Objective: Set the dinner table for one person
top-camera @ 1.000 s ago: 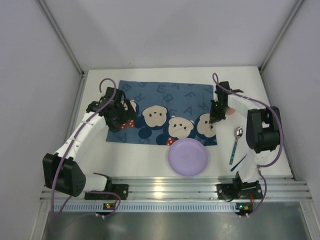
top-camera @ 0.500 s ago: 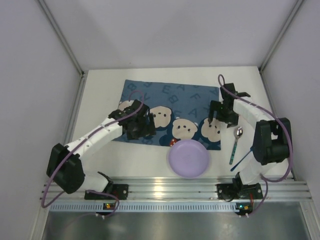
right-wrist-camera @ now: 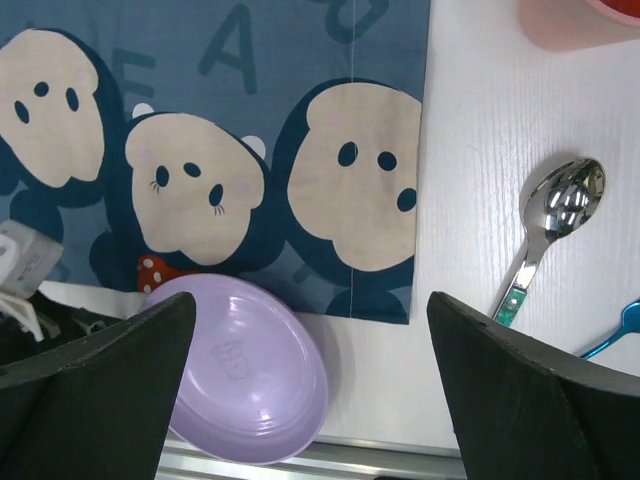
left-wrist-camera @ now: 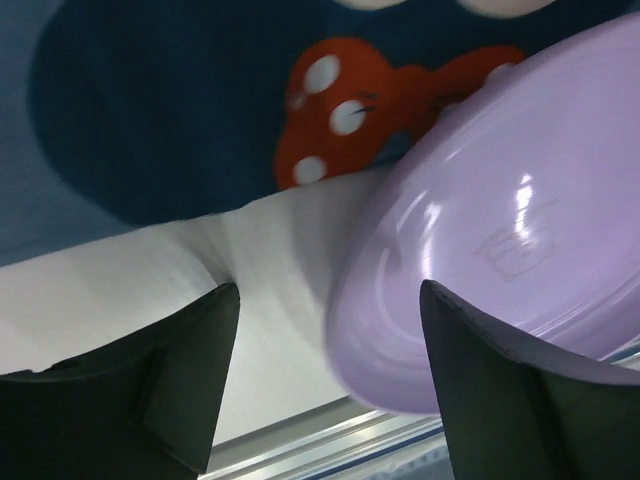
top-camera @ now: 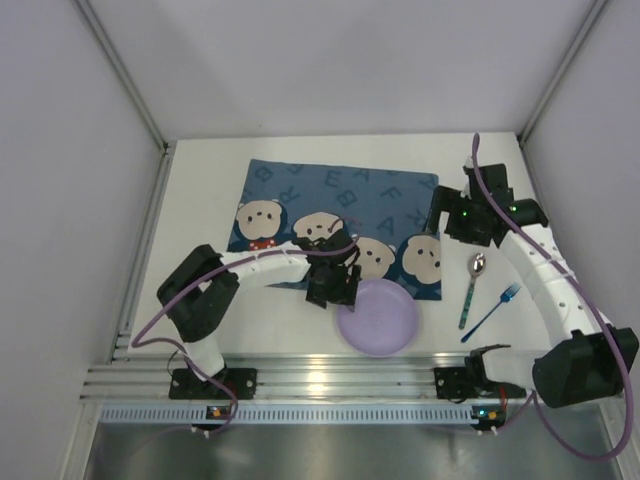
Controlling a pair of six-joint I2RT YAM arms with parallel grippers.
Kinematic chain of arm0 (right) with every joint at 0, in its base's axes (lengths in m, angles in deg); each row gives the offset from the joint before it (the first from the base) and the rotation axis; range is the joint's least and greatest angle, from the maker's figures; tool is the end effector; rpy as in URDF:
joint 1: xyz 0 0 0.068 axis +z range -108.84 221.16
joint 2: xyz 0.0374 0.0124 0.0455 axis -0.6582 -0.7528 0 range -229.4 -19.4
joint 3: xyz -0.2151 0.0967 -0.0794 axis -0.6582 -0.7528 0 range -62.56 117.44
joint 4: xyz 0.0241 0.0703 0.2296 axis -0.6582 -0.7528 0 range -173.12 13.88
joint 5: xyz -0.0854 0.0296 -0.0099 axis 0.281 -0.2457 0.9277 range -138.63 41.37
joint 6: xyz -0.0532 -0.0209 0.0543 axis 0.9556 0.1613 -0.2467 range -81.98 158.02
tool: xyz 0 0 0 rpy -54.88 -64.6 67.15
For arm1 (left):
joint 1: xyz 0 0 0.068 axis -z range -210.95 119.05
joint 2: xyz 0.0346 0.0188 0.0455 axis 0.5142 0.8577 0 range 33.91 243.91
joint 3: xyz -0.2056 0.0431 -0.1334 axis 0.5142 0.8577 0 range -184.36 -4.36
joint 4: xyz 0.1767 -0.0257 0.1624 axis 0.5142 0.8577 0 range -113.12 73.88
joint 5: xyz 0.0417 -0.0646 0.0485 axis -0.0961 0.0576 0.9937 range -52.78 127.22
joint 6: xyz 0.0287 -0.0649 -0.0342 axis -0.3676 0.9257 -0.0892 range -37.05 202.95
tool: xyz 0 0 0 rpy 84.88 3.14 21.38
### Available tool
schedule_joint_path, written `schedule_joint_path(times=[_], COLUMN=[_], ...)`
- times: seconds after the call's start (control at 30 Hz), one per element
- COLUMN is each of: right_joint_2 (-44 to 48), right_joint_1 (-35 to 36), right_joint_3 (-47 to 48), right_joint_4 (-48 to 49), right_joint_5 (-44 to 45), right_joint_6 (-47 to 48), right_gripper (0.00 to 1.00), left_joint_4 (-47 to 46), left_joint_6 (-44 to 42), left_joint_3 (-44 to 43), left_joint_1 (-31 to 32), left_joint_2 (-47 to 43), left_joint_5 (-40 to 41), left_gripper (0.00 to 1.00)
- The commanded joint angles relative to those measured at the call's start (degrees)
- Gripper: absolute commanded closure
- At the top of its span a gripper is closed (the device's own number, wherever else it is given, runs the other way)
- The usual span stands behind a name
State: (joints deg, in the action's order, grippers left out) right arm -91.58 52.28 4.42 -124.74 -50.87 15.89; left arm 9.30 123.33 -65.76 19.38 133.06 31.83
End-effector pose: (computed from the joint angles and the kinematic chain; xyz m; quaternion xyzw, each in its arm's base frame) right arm 0.2529 0.0524 0.2663 0.0852 0.9466 0.1067 0.2921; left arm 0.1990 -0.2499 0.1274 0.0933 0.9796 -0.1550 0.0879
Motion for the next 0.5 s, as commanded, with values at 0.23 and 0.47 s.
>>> schedule_joint_path(times=[0.23, 0.47], right_joint_2=[6.5, 8.9], right_joint_1=[0.2, 0.2], right_joint_3=[-2.9, -1.9], right_joint_4=[-5.8, -8.3], right_joint_5=[1.7, 4.1], right_joint_6=[1.2, 2.4], right_gripper=[0.0, 0.0], left_joint_4=[-0.4, 12.6], left_joint_6=[1.4, -0.4], left_joint_3=[-10.1, -16.9], left_joint_1=[4.9, 2.9], left_joint_2=[8.8, -1.3], left_joint_5=[1.9, 11.8], left_gripper=[1.0, 1.0])
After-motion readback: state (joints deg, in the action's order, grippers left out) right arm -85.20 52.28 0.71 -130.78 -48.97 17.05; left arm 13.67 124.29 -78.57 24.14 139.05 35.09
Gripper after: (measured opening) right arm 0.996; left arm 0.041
